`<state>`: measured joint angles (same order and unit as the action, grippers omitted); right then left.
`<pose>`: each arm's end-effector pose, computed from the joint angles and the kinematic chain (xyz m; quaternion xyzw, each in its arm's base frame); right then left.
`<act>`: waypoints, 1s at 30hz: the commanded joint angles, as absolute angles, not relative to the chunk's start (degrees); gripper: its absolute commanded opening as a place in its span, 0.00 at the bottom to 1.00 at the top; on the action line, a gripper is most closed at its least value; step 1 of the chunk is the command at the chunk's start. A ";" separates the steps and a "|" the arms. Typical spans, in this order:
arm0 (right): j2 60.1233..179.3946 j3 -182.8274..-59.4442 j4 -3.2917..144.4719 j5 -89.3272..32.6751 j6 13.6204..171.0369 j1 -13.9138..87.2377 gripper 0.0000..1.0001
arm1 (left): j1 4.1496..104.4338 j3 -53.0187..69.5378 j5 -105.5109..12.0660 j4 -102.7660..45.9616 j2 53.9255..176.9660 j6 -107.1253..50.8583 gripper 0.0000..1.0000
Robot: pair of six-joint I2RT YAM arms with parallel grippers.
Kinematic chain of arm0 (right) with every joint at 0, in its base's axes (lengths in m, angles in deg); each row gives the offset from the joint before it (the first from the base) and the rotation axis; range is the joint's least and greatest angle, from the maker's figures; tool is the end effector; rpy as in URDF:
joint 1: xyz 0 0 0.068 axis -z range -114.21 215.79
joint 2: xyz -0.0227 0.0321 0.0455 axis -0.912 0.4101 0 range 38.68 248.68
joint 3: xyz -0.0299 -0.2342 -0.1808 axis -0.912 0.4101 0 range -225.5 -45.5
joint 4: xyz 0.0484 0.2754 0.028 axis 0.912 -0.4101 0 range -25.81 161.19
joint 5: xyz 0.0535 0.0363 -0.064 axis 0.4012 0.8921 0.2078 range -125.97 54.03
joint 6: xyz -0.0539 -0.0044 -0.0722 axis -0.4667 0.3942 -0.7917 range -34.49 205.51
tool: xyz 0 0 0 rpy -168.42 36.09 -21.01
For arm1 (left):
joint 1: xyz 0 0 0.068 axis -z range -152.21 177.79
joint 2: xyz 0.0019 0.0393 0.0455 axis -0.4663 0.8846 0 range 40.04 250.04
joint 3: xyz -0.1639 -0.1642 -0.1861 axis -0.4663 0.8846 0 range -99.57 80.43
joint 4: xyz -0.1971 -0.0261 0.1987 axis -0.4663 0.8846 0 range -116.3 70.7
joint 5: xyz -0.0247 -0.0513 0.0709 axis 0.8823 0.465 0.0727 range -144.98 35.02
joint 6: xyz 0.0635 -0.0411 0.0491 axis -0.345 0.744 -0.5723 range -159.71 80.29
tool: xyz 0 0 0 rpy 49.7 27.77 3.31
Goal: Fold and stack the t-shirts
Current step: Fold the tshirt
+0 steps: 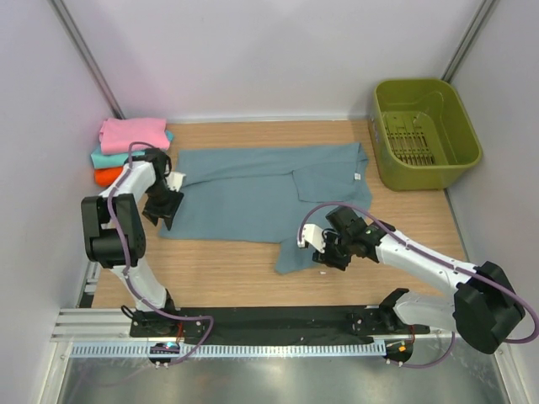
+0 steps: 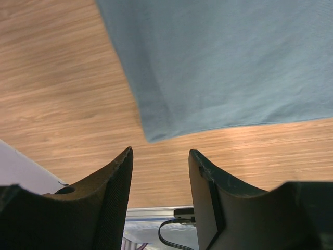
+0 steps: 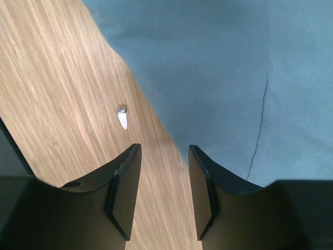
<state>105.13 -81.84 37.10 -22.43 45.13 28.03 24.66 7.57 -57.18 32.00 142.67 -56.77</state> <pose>0.1708 0.1562 0.1601 -0.6305 0.7349 0.1098 0.2243 0.3484 0.0222 0.1615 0.1208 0.9923 0.0218 0.0132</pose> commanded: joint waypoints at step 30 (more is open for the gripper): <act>103.89 -78.73 43.94 -24.45 46.66 27.65 0.49 | 14.78 7.04 -43.91 35.14 150.96 -53.52 0.15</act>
